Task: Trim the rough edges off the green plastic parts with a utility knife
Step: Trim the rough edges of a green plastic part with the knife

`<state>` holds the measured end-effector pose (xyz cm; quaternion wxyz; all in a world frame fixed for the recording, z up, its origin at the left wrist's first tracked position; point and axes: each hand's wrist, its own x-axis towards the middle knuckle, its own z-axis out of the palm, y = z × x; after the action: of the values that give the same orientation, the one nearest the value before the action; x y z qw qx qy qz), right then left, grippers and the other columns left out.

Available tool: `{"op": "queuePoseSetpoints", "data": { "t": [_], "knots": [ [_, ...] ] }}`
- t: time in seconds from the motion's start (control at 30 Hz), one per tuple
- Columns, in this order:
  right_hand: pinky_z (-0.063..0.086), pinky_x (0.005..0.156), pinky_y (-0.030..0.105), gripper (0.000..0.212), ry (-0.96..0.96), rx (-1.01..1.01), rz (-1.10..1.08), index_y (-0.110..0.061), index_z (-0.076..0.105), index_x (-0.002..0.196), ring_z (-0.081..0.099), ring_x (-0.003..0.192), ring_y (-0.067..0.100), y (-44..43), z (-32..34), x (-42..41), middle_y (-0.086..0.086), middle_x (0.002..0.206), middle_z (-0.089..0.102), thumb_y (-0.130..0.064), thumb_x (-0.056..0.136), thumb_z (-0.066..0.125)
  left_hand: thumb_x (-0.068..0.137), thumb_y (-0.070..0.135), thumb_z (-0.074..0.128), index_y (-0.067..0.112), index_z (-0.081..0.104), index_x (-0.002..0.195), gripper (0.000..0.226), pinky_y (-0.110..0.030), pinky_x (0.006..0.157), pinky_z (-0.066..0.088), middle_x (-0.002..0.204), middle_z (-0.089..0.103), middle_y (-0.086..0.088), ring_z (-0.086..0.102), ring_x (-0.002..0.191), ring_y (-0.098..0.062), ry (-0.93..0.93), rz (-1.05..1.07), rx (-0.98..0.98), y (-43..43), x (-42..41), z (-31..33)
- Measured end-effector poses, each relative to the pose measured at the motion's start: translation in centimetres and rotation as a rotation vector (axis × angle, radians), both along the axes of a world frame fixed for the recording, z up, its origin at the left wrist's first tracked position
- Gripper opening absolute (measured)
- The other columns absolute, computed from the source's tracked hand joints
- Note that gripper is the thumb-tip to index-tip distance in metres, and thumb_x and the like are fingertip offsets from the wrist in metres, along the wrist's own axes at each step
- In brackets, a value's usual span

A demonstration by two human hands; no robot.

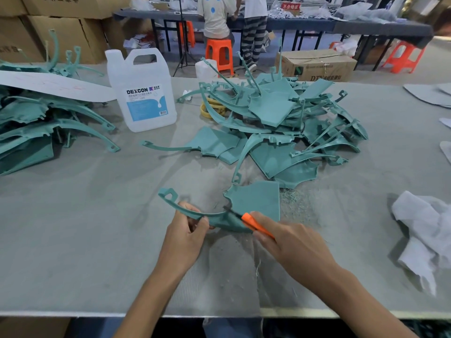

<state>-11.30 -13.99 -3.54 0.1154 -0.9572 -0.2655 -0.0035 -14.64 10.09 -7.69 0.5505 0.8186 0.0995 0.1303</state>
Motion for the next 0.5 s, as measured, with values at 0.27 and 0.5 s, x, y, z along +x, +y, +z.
{"op": "queuePoseSetpoints", "data": {
  "t": [0.27,0.5],
  "knots": [
    [0.043,0.051,0.024,0.047,-0.086,0.244,-0.146,-0.045,0.046,0.130,0.056,0.057,0.006,-0.2,-0.7,0.0,-0.012,0.075,0.059,-0.066,0.097,0.021,0.100,0.011,0.058,0.018,0.052,0.094,0.011,-0.030,0.062,0.052,0.072,0.069,0.000,0.065,0.065,-0.011,0.039,-0.048,-0.063,0.3,-0.2,0.8],
    [0.031,0.055,0.027,0.039,-0.097,0.569,-0.383,-0.034,0.046,0.081,0.047,0.063,0.002,-2.9,2.0,3.3,-0.012,0.074,0.050,-0.067,0.080,0.066,0.099,0.001,0.053,0.005,0.052,0.100,0.004,-0.011,0.052,0.038,0.061,0.061,0.003,0.047,0.052,-0.002,0.053,-0.329,-0.150,3.5,-0.7,5.1]
  ]
}}
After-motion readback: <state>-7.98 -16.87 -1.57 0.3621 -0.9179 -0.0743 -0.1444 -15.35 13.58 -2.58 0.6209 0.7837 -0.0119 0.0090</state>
